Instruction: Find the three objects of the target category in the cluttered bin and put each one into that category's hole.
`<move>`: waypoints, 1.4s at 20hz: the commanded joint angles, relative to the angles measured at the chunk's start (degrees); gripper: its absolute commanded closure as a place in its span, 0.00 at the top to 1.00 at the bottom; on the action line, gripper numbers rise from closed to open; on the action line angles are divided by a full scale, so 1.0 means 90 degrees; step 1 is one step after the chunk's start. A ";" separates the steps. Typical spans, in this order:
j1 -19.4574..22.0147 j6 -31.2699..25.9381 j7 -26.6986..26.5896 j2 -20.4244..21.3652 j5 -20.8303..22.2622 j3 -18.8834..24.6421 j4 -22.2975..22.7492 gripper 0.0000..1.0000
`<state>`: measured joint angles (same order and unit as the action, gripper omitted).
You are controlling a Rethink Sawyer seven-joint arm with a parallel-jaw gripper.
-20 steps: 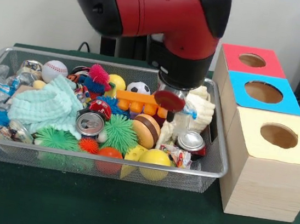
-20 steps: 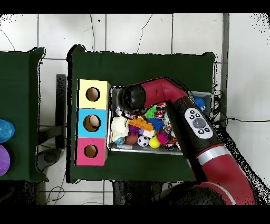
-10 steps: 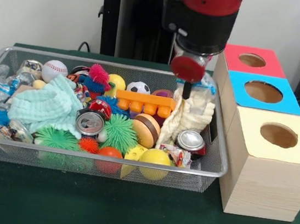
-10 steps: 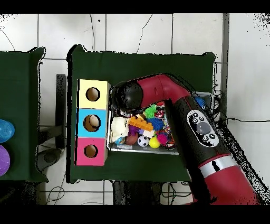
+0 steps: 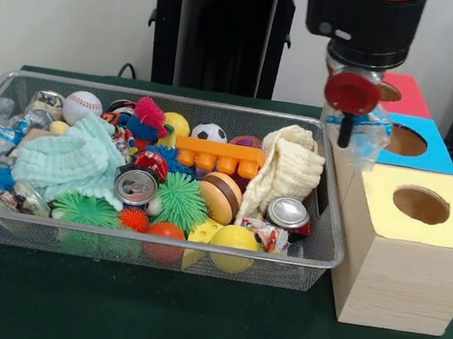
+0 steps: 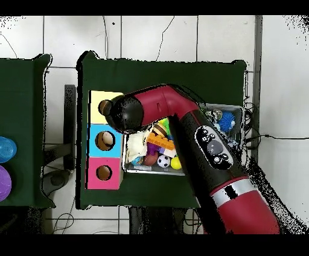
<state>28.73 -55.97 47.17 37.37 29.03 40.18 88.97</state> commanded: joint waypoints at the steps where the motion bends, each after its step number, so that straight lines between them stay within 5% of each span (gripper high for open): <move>1: -0.0279 0.0401 0.1561 0.0218 -0.0333 -0.0327 0.0709 0.00; 11: -0.0667 0.0536 0.1728 0.0591 -0.0567 -0.0786 0.1214 0.00; 28: -0.1074 0.1475 0.1936 0.0267 -0.0372 -0.1765 0.1393 0.00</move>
<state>19.37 -47.12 47.94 41.52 24.76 30.06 98.44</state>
